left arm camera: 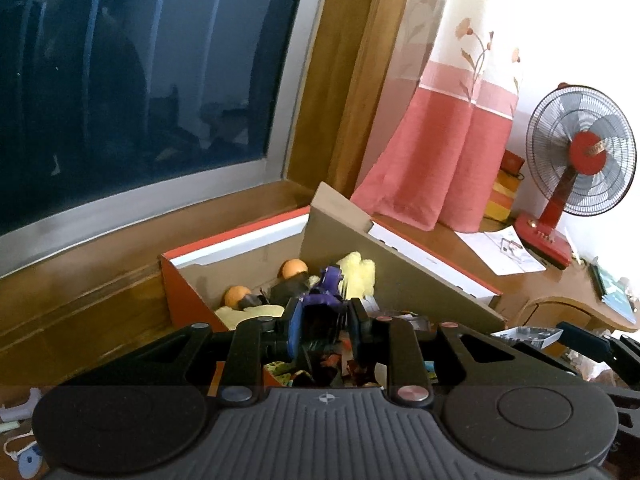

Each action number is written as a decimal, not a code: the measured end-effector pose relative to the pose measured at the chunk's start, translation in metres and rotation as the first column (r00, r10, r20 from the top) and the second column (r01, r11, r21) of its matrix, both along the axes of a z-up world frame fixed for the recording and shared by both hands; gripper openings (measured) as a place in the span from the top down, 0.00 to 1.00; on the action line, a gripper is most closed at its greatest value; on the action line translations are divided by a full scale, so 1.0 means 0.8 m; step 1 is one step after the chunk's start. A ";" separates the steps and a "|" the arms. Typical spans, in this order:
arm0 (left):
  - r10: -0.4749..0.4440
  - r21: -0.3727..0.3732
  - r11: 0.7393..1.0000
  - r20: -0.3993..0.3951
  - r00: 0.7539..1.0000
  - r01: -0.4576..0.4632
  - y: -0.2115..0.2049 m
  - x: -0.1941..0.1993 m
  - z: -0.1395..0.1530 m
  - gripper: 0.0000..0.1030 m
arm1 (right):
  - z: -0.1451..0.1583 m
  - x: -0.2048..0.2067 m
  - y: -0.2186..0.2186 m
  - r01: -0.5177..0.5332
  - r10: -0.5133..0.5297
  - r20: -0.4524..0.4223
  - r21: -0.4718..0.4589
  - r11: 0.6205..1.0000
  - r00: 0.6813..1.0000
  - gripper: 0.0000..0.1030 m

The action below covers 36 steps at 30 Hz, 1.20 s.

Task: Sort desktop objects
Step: 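Open the left tool to drop the black adapter into the box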

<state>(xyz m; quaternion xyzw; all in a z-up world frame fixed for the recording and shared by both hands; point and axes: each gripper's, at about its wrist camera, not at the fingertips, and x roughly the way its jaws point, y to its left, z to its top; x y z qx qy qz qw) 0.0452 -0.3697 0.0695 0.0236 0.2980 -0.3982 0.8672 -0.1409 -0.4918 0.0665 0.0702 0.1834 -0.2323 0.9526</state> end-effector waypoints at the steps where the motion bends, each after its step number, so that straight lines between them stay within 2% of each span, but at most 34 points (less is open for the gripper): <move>1: -0.002 0.002 1.000 -0.002 1.000 0.002 -0.002 0.001 -0.001 0.76 | 0.000 0.001 -0.001 0.002 -0.002 -0.002 0.000 1.000 1.000 0.32; 13: -0.019 0.014 1.000 -0.009 1.000 0.019 -0.021 0.012 -0.007 0.77 | -0.006 0.010 -0.013 0.022 -0.022 -0.015 0.007 1.000 1.000 0.32; 15: -0.020 0.020 1.000 -0.012 1.000 0.021 -0.021 0.013 -0.009 0.74 | -0.007 0.011 -0.014 0.022 -0.022 -0.016 0.008 1.000 1.000 0.32; 16: -0.021 0.023 1.000 -0.013 1.000 0.021 -0.022 0.014 -0.010 0.71 | -0.007 0.012 -0.014 0.020 -0.020 -0.018 0.009 1.000 1.000 0.32; 19: -0.017 0.025 1.000 -0.017 1.000 0.017 -0.020 0.015 -0.010 0.50 | -0.008 0.016 -0.013 0.012 -0.012 -0.021 0.010 1.000 1.000 0.32; 20: -0.016 0.026 1.000 -0.019 1.000 0.017 -0.019 0.015 -0.011 0.39 | -0.008 0.017 -0.012 0.009 -0.008 -0.022 0.010 1.000 1.000 0.32; 22: -0.017 0.028 0.999 -0.008 1.000 0.018 -0.018 0.015 -0.010 0.27 | -0.009 0.019 -0.012 0.002 -0.002 -0.025 0.010 1.000 1.000 0.32; 24: -0.012 0.041 0.999 0.008 1.000 0.011 -0.018 0.013 -0.010 0.05 | -0.010 0.021 -0.011 -0.004 0.004 -0.027 0.011 1.000 1.000 0.32; 26: 0.016 0.048 0.999 0.030 0.999 -0.017 -0.018 0.012 -0.010 0.00 | -0.010 0.024 -0.011 -0.008 0.008 -0.028 0.011 1.000 1.000 0.32; 30: 0.016 0.102 0.995 0.041 0.999 -0.020 -0.023 0.015 -0.012 0.00 | -0.011 0.026 -0.012 -0.016 0.016 -0.027 0.012 1.000 1.000 0.32; 36: 0.025 0.111 0.993 0.026 0.999 -0.028 -0.021 0.017 -0.016 0.00 | -0.012 0.028 -0.013 -0.019 0.019 -0.029 0.016 1.000 0.999 0.32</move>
